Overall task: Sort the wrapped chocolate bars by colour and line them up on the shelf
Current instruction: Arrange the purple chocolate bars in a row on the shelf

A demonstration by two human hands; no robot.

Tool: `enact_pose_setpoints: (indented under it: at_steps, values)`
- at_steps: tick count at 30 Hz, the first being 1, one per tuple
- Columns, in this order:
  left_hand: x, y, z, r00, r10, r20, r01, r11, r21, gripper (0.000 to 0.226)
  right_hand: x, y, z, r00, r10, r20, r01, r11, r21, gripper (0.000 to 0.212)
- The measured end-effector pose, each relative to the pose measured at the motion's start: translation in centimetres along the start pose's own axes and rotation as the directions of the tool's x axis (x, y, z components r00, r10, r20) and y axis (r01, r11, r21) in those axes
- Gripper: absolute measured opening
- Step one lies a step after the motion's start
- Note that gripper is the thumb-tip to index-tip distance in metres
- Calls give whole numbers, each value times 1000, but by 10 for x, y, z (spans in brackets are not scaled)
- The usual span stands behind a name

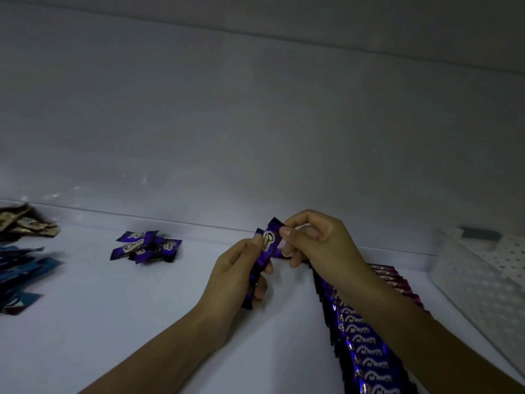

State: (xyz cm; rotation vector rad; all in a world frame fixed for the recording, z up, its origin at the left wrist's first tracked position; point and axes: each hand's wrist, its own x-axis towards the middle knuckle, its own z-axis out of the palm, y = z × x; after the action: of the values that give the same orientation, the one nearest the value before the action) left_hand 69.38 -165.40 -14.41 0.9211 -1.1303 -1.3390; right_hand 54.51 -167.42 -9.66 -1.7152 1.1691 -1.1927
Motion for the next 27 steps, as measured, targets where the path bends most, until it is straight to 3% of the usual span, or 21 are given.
enact_pose_setpoints:
  at_steps: [6, 10, 15, 19, 24, 27]
  values:
    - [9, 2, -6, 993, -118, 11, 119, 982, -150, 43, 1, -4, -6, 990, 125, 71, -140, 949, 281, 6]
    - [6, 3, -9, 992, -127, -4, 125, 977, -173, 32, 0, -9, -5, 981, 120, 152, -168, 918, 361, 8]
    - [6, 3, -11, 995, -37, -97, 19, 983, -183, 3, -2, -11, 1, 983, 152, 100, -174, 949, 263, 40]
    - [6, 0, -10, 987, -5, -161, -22, 986, -167, 8, -8, -3, 9, 979, 186, 87, -200, 958, 203, 26]
    - [1, 0, -4, 989, 72, -132, -76, 997, -29, 16, -11, -2, 14, 994, 86, 65, -95, 981, 167, 8]
    - [-2, 0, 1, 983, 124, -132, -120, 992, 39, 12, -4, 4, 13, 991, 120, -61, -110, 982, 153, 5]
